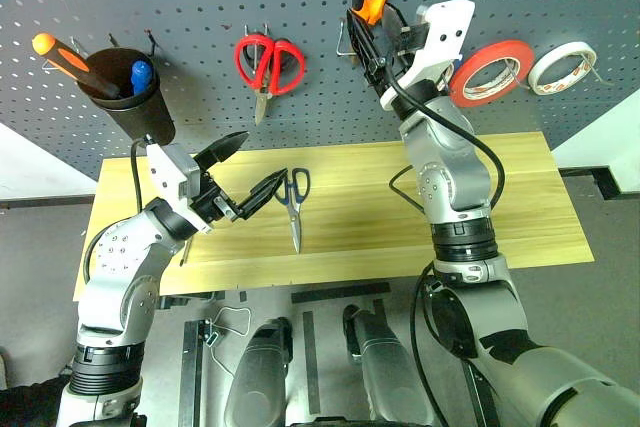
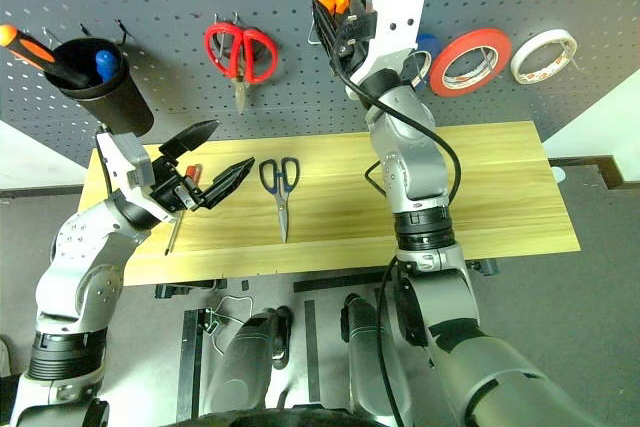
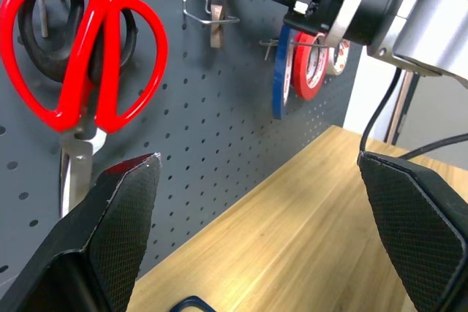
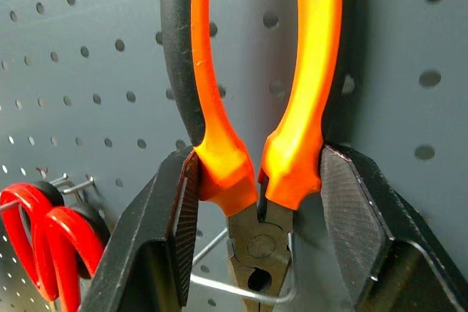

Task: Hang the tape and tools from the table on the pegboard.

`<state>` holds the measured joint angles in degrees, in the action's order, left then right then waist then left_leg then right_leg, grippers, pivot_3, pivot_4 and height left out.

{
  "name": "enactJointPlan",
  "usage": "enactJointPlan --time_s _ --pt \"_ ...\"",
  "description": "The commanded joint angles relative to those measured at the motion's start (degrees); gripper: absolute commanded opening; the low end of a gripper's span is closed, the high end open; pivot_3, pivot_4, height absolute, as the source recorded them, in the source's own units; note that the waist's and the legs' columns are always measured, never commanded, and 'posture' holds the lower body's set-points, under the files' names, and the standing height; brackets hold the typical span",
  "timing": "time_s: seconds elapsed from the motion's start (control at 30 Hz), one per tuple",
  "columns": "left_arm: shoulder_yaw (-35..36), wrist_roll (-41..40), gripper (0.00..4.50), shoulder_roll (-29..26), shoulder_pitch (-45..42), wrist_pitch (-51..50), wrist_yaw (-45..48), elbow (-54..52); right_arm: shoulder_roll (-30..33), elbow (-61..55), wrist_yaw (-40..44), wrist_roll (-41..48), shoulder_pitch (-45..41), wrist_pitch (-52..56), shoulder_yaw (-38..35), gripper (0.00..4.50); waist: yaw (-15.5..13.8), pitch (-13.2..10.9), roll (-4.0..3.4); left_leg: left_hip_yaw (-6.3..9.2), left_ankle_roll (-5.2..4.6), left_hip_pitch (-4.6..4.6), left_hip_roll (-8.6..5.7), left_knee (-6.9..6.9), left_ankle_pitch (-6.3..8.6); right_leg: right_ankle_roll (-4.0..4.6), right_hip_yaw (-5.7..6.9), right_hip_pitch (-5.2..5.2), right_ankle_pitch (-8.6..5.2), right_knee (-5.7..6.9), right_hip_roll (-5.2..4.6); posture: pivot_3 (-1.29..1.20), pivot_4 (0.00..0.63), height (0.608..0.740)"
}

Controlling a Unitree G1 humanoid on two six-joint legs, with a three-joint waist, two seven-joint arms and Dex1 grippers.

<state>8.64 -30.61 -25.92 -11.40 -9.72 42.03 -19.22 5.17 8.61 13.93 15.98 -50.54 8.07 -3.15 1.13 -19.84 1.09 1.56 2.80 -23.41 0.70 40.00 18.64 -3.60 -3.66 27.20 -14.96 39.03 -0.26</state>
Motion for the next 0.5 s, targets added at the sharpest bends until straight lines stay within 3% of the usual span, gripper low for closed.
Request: enactJointPlan --time_s 0.03,0.13,0.37,0.5 --pt "0.6 -0.1 4.5 -0.3 0.2 0.8 -0.1 -1.3 -0.5 -4.3 -0.2 0.5 -0.5 0.7 0.0 2.09 0.0 0.0 -0.01 0.0 0.0 0.0 0.0 0.0 0.0 0.0 0.0 0.0 0.0 0.0 0.0 0.09 0.363 0.74" --pt "0.6 0.0 4.5 -0.3 0.2 0.8 -0.3 -1.3 -0.3 -4.3 -0.3 0.7 -0.7 1.9 -0.3 2.09 0.0 0.0 -0.01 0.0 0.0 0.0 0.0 -0.01 0.0 0.0 0.0 0.0 0.0 0.0 0.0 0.09 0.366 0.74" --pt "0.6 0.1 4.5 -0.4 0.4 1.0 -0.5 -1.3 -0.1 -3.7 -0.8 0.5 -1.6 2.4 -1.0 4.38 0.0 0.0 -0.03 0.01 -0.01 0.0 0.0 -0.04 0.0 0.0 0.0 0.0 0.0 -0.05 0.0 0.09 0.366 0.74" --pt "0.4 0.4 4.5 -0.6 0.9 0.9 -0.4 -1.6 0.0 -3.9 -1.0 0.4 -1.4 2.8 -1.1 4.48 0.0 0.0 -0.03 0.01 0.0 0.0 0.0 -0.02 0.0 0.0 0.0 -0.01 0.0 -0.02 -0.01 0.09 0.365 0.74"
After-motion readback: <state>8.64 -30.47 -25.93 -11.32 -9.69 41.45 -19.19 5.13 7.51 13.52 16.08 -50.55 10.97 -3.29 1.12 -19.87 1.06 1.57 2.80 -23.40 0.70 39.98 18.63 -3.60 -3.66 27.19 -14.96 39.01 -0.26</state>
